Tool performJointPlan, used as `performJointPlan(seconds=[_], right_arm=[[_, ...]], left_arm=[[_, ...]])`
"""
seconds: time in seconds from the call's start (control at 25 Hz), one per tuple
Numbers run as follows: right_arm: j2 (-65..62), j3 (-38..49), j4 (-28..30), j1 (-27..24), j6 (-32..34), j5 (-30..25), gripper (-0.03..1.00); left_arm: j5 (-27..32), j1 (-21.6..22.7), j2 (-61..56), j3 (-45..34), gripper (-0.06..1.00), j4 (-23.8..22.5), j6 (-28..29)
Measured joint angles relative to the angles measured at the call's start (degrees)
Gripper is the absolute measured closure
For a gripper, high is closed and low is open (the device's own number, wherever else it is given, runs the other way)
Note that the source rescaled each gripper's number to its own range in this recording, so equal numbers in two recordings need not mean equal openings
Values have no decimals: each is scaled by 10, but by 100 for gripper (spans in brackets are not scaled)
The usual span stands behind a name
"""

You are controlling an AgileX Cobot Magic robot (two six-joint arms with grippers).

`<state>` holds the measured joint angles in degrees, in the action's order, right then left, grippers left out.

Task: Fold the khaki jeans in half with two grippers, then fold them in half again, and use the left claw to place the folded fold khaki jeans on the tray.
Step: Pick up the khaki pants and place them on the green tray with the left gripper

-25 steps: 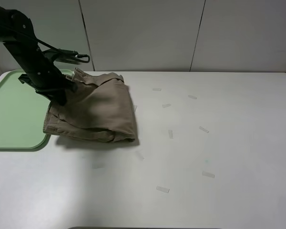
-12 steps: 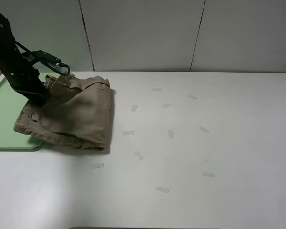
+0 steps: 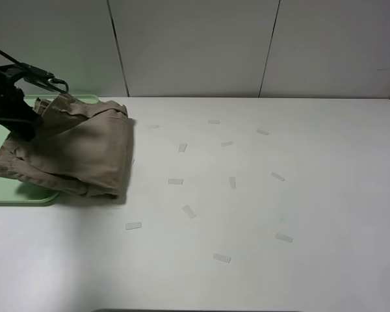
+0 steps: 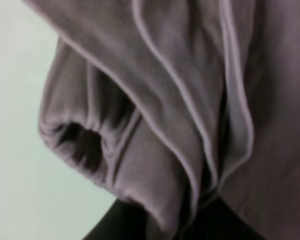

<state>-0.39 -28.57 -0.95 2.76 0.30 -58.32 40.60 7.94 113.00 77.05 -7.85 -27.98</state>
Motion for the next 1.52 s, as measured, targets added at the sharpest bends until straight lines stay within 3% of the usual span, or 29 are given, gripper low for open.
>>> performJointPlan(seconds=[0.16,0.84,1.12,1.52], right_arm=[[0,0,0,0,0,0,-3],[0,0,0,0,0,0,-3],[0,0,0,0,0,0,-3],[0,0,0,0,0,0,-3]], left_arm=[[-23,26,-2,4,88,-33,0],[-70,100,-2,5,88,-52,-1],[-72,108,-2,19,88,-93,-2],[-67,108,-2,23,88,-95,-1]])
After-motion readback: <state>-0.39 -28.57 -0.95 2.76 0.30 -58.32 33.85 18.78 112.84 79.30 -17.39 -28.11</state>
